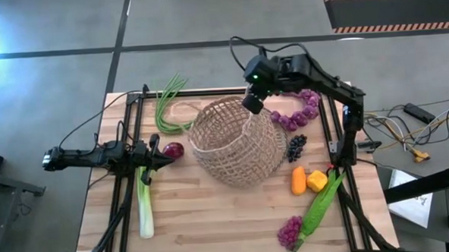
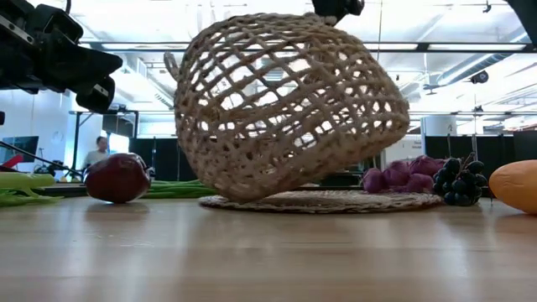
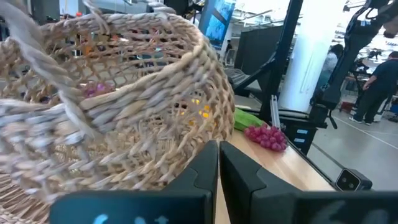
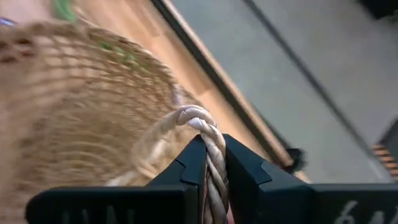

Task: Build produce basket
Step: Put the basket onto the table mat in the middle of the table, then put the dark purple grapes into the light brown basket

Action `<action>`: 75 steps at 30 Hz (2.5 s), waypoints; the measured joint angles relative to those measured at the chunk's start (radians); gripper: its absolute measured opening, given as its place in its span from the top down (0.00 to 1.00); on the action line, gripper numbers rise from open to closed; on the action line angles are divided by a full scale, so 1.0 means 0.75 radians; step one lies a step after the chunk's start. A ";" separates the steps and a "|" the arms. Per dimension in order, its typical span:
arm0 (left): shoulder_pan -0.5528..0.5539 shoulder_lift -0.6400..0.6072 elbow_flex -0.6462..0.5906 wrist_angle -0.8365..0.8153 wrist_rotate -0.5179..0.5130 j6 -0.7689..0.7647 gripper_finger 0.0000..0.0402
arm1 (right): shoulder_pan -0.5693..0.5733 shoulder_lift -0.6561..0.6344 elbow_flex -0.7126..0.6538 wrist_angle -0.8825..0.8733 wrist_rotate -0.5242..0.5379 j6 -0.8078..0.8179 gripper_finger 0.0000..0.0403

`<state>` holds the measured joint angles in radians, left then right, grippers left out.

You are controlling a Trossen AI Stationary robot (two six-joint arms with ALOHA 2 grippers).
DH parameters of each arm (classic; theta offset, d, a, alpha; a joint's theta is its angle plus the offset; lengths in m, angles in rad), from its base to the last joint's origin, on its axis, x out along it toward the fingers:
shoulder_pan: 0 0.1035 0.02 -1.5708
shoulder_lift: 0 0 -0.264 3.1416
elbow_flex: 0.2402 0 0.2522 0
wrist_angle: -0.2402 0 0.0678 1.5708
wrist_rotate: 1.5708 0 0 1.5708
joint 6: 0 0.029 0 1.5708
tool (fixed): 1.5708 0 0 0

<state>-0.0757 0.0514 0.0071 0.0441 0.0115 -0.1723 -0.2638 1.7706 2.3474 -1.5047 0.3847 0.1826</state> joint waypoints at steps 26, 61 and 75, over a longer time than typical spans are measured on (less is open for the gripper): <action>-0.001 -0.001 0.000 -0.001 0.000 0.000 1.00 | 0.154 -0.092 0.000 -0.095 0.510 -0.167 0.70; -0.001 0.009 0.000 0.000 0.000 0.000 1.00 | 0.905 -0.543 -1.359 -0.059 -0.198 1.200 0.66; -0.001 0.009 0.000 -0.001 0.000 0.000 1.00 | 0.804 -0.610 -1.864 0.363 -0.117 1.167 0.67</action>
<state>-0.0761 0.0582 0.0070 0.0437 0.0113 -0.1726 0.3392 1.3130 0.9493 -1.2327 0.2966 1.0578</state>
